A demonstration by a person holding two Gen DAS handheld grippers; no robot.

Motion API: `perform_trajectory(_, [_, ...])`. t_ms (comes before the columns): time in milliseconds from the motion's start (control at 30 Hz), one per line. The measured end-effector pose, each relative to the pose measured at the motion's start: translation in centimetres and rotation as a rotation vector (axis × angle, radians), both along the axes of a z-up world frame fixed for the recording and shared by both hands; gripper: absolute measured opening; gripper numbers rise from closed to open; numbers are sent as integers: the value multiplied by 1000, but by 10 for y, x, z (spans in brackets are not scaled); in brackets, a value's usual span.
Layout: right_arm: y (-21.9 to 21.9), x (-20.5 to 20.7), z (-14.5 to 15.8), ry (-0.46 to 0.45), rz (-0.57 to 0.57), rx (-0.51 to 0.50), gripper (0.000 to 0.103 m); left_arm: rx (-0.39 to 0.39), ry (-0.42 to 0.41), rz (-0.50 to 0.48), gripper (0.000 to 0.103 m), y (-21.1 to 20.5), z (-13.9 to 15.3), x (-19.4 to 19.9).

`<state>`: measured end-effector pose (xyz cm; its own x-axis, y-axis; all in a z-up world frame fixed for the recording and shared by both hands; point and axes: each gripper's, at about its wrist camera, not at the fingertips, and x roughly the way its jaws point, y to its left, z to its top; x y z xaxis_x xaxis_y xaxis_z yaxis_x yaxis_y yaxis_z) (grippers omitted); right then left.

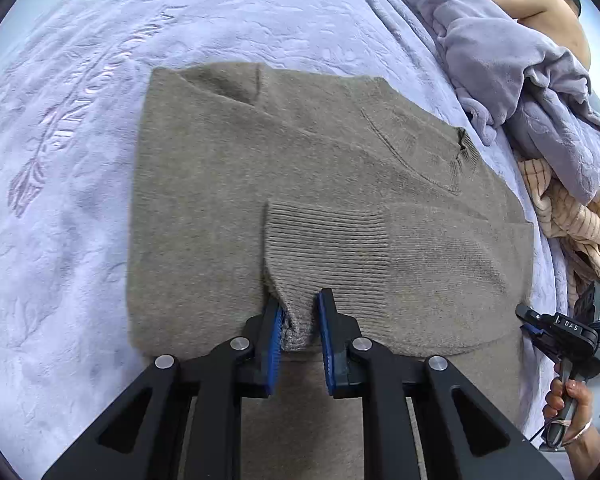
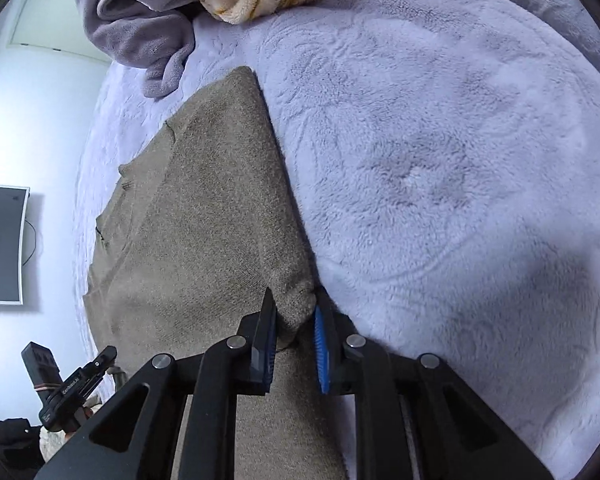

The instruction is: Fold small clothes

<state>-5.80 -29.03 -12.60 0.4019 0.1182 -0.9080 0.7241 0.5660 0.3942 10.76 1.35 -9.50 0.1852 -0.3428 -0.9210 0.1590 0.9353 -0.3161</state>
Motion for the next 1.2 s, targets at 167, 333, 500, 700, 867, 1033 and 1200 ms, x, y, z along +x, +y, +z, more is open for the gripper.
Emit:
perform_trajectory(167, [-1, -2, 1, -7, -1, 15, 20, 36, 13, -1, 18, 5, 4, -1])
perform_trajectory(333, [2, -2, 2, -1, -5, 12, 25, 74, -3, 29, 18, 16, 9, -2])
perform_trajectory(500, [3, -3, 2, -5, -4, 17, 27, 57, 16, 61, 18, 32, 4, 1])
perform_trajectory(700, [7, -3, 5, -13, 19, 18, 38, 47, 16, 68, 24, 30, 4, 0])
perform_trajectory(867, [10, -2, 5, -17, 30, 12, 42, 10, 13, 98, 102, 31, 11, -3])
perform_trajectory(1033, [9, -4, 5, -19, 33, 13, 42, 26, 36, 136, 102, 46, 7, -2])
perform_trajectory(1200, [5, -4, 7, -17, 64, 22, 42, -13, 88, 102, 100, 59, -7, 13])
